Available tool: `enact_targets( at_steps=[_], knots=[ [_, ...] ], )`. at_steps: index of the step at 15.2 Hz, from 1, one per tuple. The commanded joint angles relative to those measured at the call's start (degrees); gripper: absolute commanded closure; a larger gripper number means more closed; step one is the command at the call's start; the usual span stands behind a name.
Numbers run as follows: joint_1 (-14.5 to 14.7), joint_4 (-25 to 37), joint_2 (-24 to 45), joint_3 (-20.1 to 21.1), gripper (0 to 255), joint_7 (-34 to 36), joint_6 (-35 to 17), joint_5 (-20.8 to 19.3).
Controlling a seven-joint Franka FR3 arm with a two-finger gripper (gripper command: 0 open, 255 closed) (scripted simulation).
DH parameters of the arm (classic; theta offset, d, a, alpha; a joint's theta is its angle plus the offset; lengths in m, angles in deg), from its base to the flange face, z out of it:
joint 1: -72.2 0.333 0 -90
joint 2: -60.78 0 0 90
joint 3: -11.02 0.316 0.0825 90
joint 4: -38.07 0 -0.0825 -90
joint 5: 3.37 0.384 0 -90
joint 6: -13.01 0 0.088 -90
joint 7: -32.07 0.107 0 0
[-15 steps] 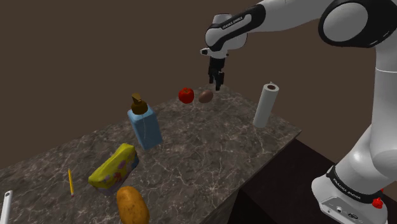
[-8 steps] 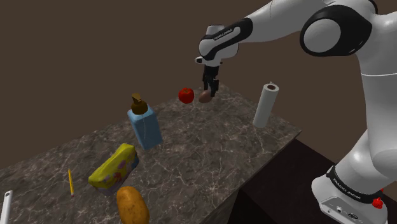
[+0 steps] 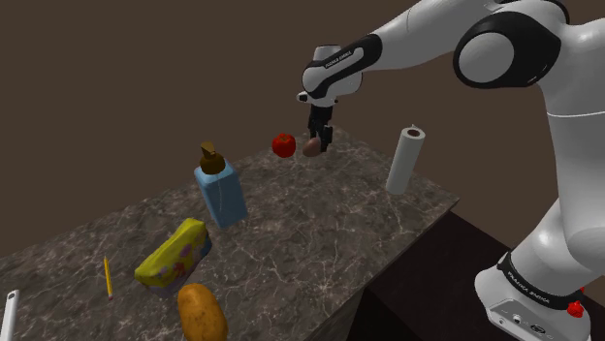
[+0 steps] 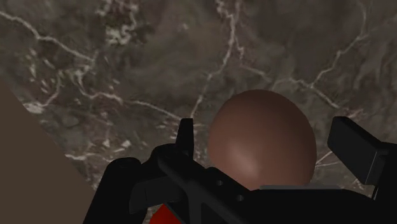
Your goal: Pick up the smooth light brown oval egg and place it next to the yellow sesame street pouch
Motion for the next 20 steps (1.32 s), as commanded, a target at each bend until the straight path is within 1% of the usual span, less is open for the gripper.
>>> enact_targets(
  at_steps=[1,2,3,12,20],
  knots=[
    [0.0,0.0,0.0,0.0,0,0.0,0.0,0.0],
    [0.0,0.0,0.0,0.0,0,0.0,0.0,0.0],
    [0.0,0.0,0.0,0.0,255,0.0,0.0,0.0],
    [0.0,0.0,0.0,0.0,255,0.0,0.0,0.0],
    [0.1,1.6,-2.9,-0.4,255,0.9,4.5,-0.7]
  ],
)
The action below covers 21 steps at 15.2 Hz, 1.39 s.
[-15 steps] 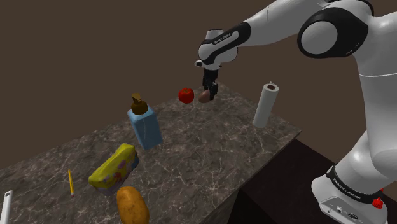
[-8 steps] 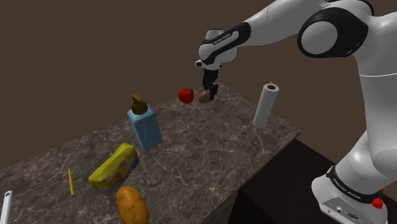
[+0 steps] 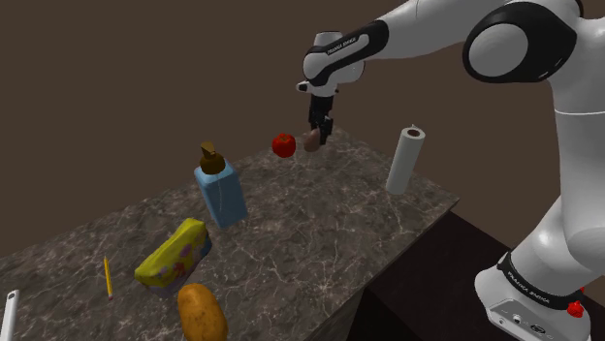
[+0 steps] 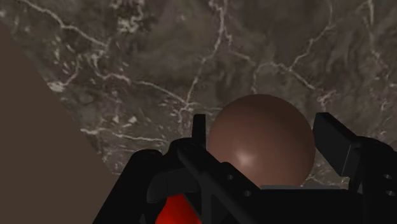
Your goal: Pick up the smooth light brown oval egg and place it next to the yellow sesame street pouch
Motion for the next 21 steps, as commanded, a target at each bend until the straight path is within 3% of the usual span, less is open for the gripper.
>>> enact_targets(
  at_steps=[1,21],
  knots=[
    [0.0,0.7,-0.6,-0.1,255,0.2,1.3,-0.2],
    [-0.2,9.5,-4.9,-0.7,255,2.5,14.2,-1.5]
  ],
)
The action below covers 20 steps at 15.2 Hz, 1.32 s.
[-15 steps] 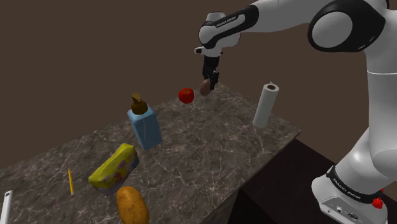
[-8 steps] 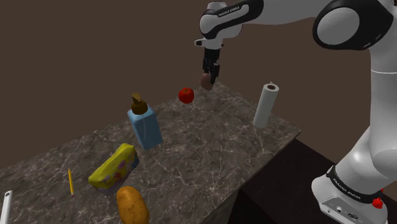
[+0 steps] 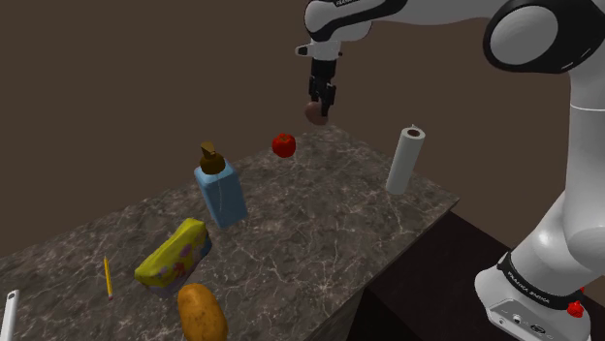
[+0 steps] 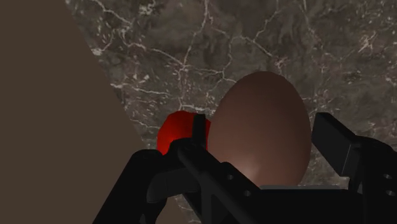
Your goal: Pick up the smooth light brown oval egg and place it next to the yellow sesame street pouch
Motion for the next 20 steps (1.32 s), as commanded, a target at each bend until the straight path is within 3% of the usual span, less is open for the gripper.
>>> enact_targets(
  at_steps=[1,3,11,20],
  knots=[
    [-0.1,1.6,0.0,0.0,255,0.2,1.6,-0.1],
    [-0.2,2.7,-0.1,-0.1,255,0.4,2.8,-0.1],
    [6.7,-14.0,-11.2,2.3,255,8.2,-4.1,-1.4],
    [13.5,-25.3,-19.3,6.5,255,18.6,-9.1,-2.2]
  ],
)
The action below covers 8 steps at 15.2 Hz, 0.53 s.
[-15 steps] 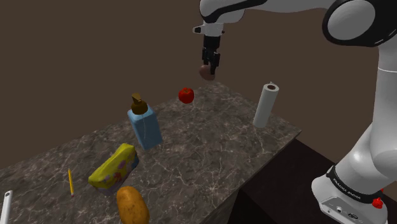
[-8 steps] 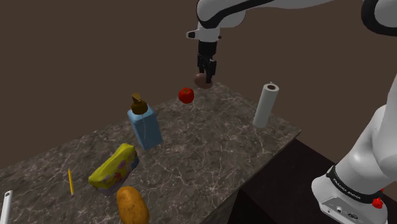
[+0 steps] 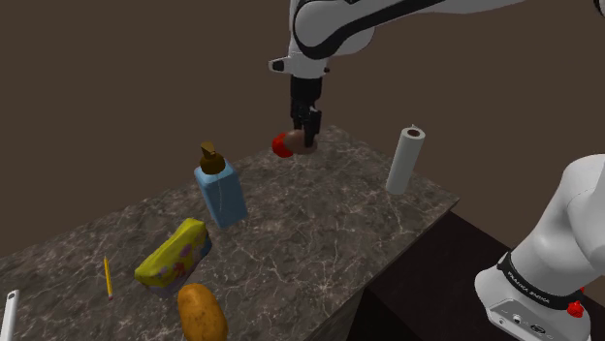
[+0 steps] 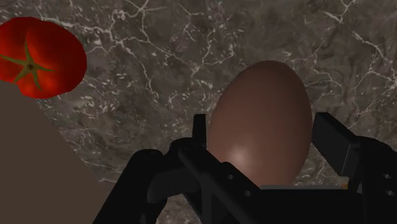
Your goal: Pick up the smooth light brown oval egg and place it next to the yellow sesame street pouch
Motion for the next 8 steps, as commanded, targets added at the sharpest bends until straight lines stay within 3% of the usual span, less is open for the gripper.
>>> enact_targets(
  at_steps=[1,8],
  knots=[
    [1.5,-1.6,-1.2,1.1,255,2.7,-0.8,-0.1],
    [6.5,-5.8,-4.2,5.3,255,11.5,-3.4,-0.3]
  ],
)
